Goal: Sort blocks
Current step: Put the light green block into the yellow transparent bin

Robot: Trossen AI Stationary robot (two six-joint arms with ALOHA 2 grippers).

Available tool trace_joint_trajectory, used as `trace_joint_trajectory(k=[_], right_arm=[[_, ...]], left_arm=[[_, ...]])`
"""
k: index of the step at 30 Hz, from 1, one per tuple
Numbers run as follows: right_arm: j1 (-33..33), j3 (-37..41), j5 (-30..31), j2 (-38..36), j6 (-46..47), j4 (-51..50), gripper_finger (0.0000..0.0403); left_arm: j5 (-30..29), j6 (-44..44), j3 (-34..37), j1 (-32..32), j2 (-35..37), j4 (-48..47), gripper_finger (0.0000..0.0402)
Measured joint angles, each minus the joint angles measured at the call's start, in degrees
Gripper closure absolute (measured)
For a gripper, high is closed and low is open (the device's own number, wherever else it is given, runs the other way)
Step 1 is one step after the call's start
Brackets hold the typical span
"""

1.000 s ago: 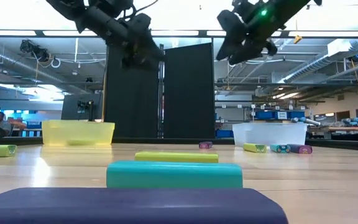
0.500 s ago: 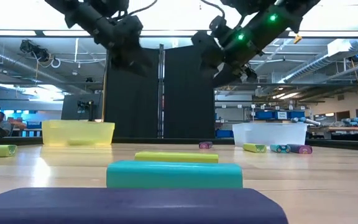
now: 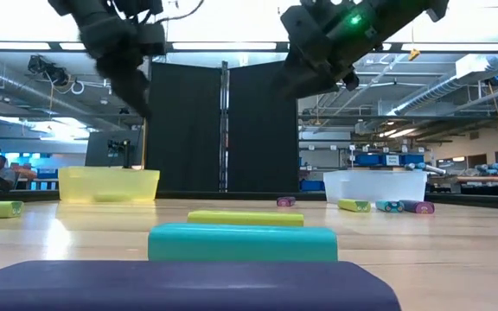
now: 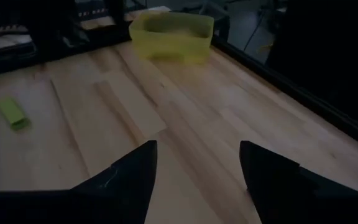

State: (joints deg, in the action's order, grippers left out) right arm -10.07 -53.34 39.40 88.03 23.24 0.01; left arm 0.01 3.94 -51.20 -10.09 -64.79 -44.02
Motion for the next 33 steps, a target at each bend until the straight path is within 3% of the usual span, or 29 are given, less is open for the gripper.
trace_joint_trajectory(k=[7,11,19,26,33], right_arm=[[0.09,0.00,0.11,-0.06,-2.22,0.50,0.0166],[0.11,0.00,0.12,-0.04,-2.44,0.47,0.0170],[0.11,0.00,0.11,-0.04,-2.46,0.37,0.0176],[0.11,0.00,0.13,-0.04,-2.59,0.55,0.0181],[-0.31,0.00,0.13,-0.04,-2.42,0.39,0.0186]], left_arm=[[-0.56,2.78,0.02,11.78,-3.47,-16.01,0.0110],[-0.79,5.63,0.04,19.41,-3.91,-18.22,0.0110],[-1.27,16.53,5.02,29.73,-5.28,-11.02,0.0110],[-2.83,27.79,11.56,32.62,-5.45,-5.73,0.0110],[-2.06,32.48,16.73,34.81,-5.49,3.12,0.0110]])
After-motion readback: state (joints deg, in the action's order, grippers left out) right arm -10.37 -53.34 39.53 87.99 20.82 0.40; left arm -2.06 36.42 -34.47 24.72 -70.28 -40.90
